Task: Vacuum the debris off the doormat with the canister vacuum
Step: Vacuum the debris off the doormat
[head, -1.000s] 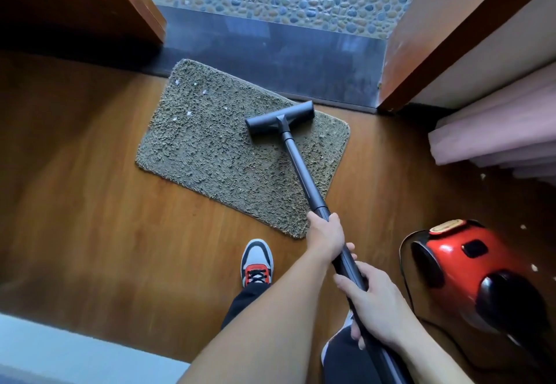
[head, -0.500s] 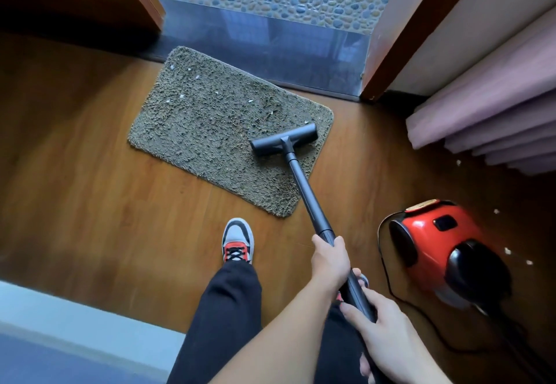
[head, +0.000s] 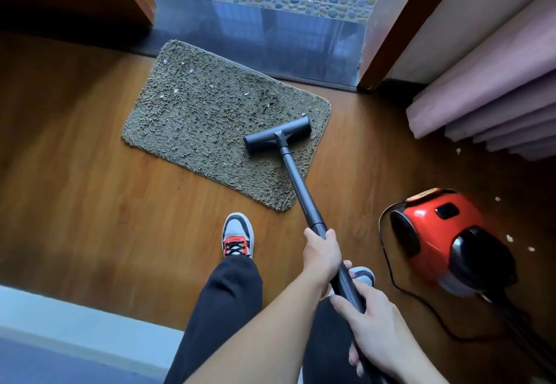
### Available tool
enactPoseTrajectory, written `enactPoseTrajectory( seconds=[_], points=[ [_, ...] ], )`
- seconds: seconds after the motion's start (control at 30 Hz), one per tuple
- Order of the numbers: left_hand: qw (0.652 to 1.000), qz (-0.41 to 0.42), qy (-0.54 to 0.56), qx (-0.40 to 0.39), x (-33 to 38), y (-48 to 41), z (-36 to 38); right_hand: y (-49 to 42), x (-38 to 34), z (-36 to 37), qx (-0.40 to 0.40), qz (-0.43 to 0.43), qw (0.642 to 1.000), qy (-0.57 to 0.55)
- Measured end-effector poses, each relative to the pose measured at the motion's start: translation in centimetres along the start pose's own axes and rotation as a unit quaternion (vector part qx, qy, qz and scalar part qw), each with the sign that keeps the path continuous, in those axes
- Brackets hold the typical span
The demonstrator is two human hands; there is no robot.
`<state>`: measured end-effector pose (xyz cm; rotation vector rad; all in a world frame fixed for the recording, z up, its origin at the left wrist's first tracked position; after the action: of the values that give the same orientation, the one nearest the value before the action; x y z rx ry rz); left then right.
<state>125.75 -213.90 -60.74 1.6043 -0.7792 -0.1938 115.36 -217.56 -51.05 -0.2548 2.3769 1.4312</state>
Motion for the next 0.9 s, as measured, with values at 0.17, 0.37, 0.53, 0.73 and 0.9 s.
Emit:
enactPoseTrajectory(
  seconds=[0.17,0.37,0.53,0.73,0.9],
  points=[
    [0.999,0.001,0.036,0.006,2.3,-1.7,-1.3,-0.7,-3.9,0.3,-0.029,0.002,0.999,-0.029],
    [0.996,0.001,0.085,0.008,5.4,-3.7,-2.6,-3.1,-5.8,1.6,-0.03,0.051,0.992,-0.114],
    [0.976,-0.037,0.213,-0.023,4.6,-3.1,-2.1,-2.7,-4.8,2.0,-0.043,0.097,0.976,-0.191],
    [0.985,-0.024,0.173,-0.003,0.9,-0.4,0.4,-0.6,-0.4,0.0,-0.057,0.101,0.983,-0.143],
    [0.99,-0.027,0.142,0.0,-3.1,2.0,2.4,1.0,4.1,-0.7,-0.037,0.118,0.987,-0.1]
  ],
)
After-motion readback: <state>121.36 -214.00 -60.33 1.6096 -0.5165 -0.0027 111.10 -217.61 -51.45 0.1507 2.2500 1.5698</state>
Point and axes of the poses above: each hand's wrist, its own y-axis away from the middle knuckle, its own z-axis out of the palm, x = y × z, the point moved 7 cm from there along -y, towards the middle knuckle, and after that the axes turned 10 degrees about x, right-handed, at the moved point
